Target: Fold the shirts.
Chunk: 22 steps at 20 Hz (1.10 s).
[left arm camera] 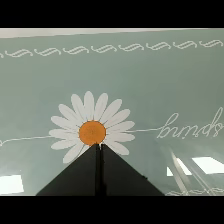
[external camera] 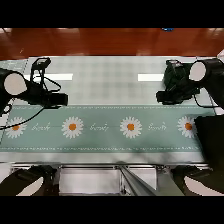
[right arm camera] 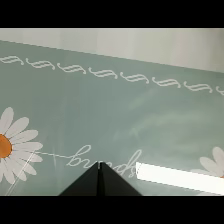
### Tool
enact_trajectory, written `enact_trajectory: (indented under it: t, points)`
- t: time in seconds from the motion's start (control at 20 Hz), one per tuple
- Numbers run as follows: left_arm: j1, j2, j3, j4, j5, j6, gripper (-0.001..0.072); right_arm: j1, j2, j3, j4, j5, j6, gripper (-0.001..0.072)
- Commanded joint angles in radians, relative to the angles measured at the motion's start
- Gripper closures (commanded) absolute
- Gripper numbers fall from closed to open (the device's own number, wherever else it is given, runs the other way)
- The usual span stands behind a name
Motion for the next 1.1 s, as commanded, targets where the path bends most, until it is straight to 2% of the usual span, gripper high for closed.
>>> enact_trajectory:
  t: [0.0,0.7,0.9,0.95,1.0,1.05]
  points:
    - [0.0,-0.001,0.0,0.001,0.0,0.0,0.0688,0.001,0.0,0.001,0.0,0.0,0.0,0.0683]
    - [0.0,-0.001,0.0,0.001,0.0,0.001,0.0688,0.001,0.0,0.001,0.0,-0.006,-0.001,0.0683]
    - [0.0,-0.001,0.0,0.001,0.008,0.001,0.0688,0.0,0.0,0.001,-0.031,-0.225,-0.005,0.0683]
    - [0.003,-0.005,0.0,0.02,0.098,0.016,0.0686,0.0,0.0,0.001,-0.043,-0.305,-0.006,0.0683]
    - [0.012,-0.01,0.006,0.052,0.198,0.069,0.0652,0.0,0.0,0.01,-0.08,-0.369,-0.005,0.0646]
    - [0.029,-0.016,0.035,0.079,0.239,0.109,0.0638,-0.003,0.0,0.028,-0.14,-0.414,0.008,0.0396]
